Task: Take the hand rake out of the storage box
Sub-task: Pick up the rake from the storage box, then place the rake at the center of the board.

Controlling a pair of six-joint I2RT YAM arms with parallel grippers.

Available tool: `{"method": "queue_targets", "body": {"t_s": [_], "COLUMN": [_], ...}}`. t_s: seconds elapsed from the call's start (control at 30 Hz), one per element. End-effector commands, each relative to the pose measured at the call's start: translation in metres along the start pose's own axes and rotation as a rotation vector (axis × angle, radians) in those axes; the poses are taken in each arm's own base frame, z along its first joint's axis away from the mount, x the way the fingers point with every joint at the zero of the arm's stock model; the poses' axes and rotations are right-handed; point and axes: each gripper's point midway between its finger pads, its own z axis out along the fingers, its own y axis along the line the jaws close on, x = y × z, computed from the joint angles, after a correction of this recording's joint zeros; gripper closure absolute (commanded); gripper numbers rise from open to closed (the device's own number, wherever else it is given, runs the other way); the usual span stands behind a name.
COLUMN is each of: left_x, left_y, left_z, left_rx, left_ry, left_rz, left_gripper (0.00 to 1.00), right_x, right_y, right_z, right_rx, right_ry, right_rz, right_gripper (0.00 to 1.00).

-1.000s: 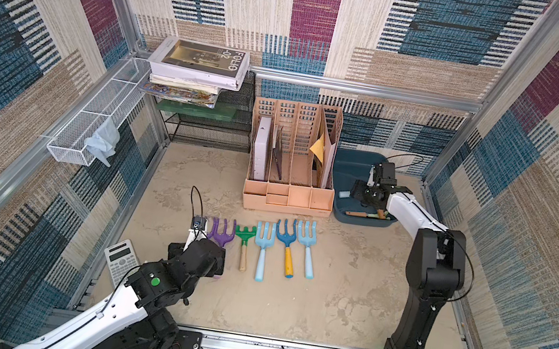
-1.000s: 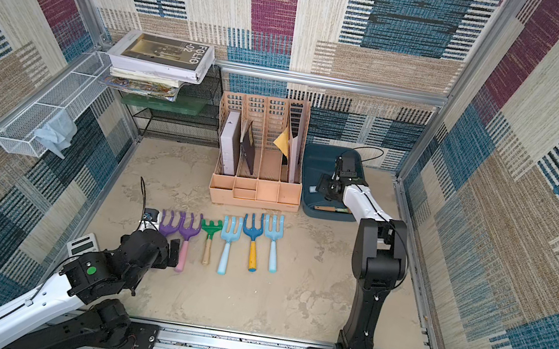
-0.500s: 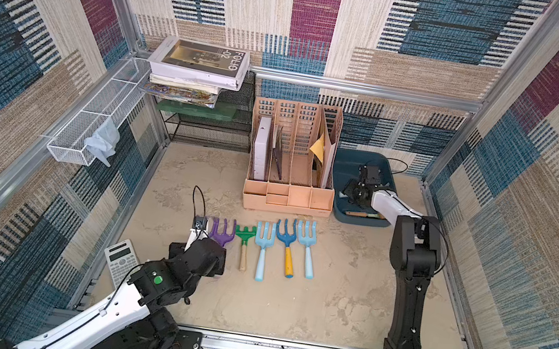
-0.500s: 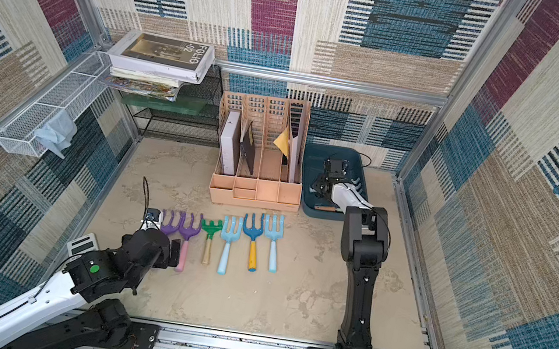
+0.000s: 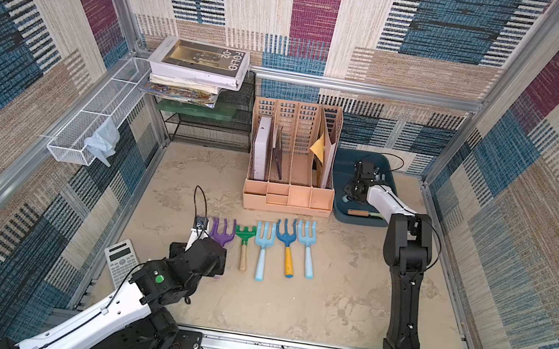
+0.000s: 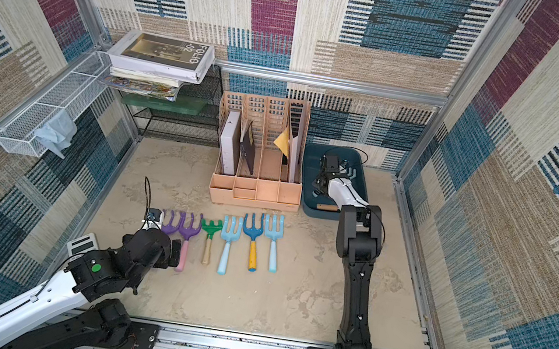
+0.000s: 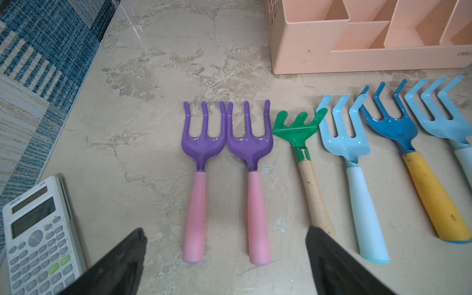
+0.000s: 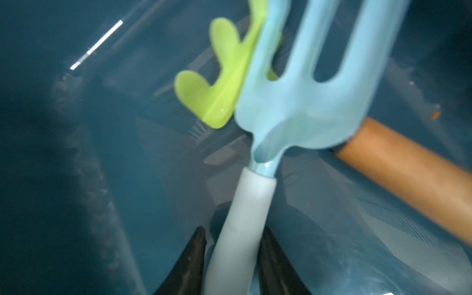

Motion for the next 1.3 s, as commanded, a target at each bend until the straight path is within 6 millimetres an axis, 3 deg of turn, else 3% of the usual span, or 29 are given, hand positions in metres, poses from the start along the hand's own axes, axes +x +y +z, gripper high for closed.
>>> {"method": "queue_targets", "body": {"t_s": [0.0,0.13,0.23,0.4,0.47,0.6,0.77,0.9,1.03,1.17,1.27], "left_x": [-0.006,-0.006,-0.006,-0.006,-0.006,-0.006,-0.006,-0.007,-0.007,-0.006,-0.006], "left_y": [0.000,0.000,0.001,0.002,0.002,0.002,0.003,0.003,0.003,0.003,0.003], "left_z": [-0.001,-0.002,-0.003,-0.003,-0.003,-0.003,-0.003,-0.004,-0.005,-0.006,-0.006], "left_rx": [-0.004,0.000,0.000,-0.002,-0.002,-0.003,-0.005,-0.002,0.003,0.011,0.015], "left_ry": [-0.021,-0.022,-0.024,-0.028,-0.028,-0.028,-0.030,-0.031,-0.034,-0.038,-0.041], "left_rz": [-0.006,-0.009,-0.010,-0.012,-0.013,-0.012,-0.013,-0.016,-0.018,-0.024,-0.026], "left_gripper": [0.01,0.01,0.01,0.01,0.01,0.01,0.01,0.01,0.01,0.01,0.01], "right_x": [0.010,0.002,0.003,0.013,0.017,0.014,-0.020,-0.050,-0.062,-0.037,0.010], "right_y": [-0.010,-0.001,-0.001,-0.007,-0.008,-0.009,0.006,0.014,0.017,0.019,0.017], "right_z": [-0.008,-0.012,-0.004,0.012,0.016,0.009,-0.036,-0.081,-0.125,-0.173,-0.204], "right_rx": [0.024,-0.025,-0.013,-0.001,-0.001,-0.011,-0.102,-0.200,-0.331,-0.519,-0.611], "right_ry": [0.056,0.040,0.054,0.088,0.104,0.105,0.042,0.003,-0.007,0.028,0.078], "right_rz": [-0.027,-0.030,-0.047,-0.059,-0.067,-0.071,-0.073,-0.089,-0.119,-0.185,-0.258], "right_gripper": [0.64,0.65,0.50,0.46,0.51,0.71,0.85,0.90,0.93,0.97,0.99]}}
